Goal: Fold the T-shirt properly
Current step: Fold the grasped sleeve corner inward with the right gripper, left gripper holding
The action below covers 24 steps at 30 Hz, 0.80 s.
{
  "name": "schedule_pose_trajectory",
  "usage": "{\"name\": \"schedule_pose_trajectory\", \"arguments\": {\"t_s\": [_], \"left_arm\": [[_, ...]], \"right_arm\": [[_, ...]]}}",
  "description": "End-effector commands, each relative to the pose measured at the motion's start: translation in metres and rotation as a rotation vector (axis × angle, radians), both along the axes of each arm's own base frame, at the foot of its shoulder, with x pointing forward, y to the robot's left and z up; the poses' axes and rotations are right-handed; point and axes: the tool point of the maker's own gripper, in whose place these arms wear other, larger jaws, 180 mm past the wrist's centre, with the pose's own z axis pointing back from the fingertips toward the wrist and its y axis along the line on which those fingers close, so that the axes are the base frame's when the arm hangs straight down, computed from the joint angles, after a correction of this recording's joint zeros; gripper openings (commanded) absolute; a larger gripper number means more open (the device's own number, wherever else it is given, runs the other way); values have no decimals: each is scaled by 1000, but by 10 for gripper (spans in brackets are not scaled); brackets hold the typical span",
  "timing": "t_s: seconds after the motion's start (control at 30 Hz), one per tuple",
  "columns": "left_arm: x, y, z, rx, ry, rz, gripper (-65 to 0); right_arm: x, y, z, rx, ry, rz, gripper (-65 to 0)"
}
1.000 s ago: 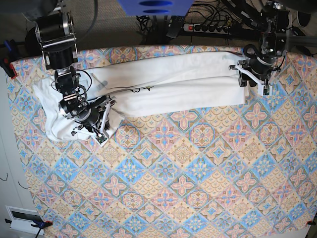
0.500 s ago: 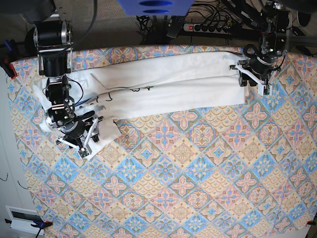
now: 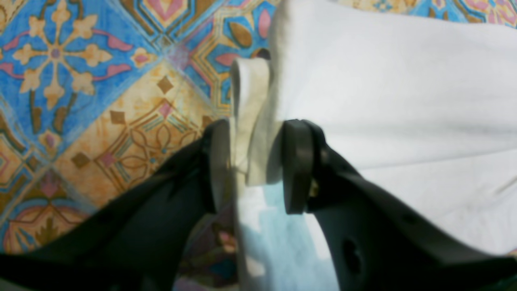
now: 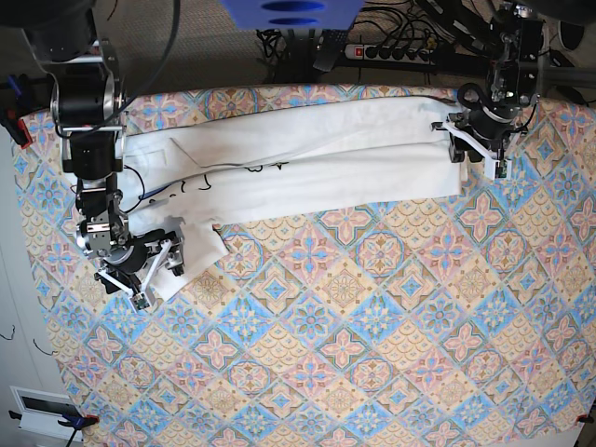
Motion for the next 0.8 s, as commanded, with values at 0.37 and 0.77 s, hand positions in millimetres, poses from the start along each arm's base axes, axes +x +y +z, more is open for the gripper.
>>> {"name": "schedule_pose_trajectory", "arguments": {"t_s": [0.37,0.77], "left_arm": [[9,5,10,13,-38,-4,-427],[9,1,11,-31,-42,16,-427]], "right_arm": [[15,-36,6,59,-53,-93,-111],[-11,-30,-20,106,43,-80,-212]]}}
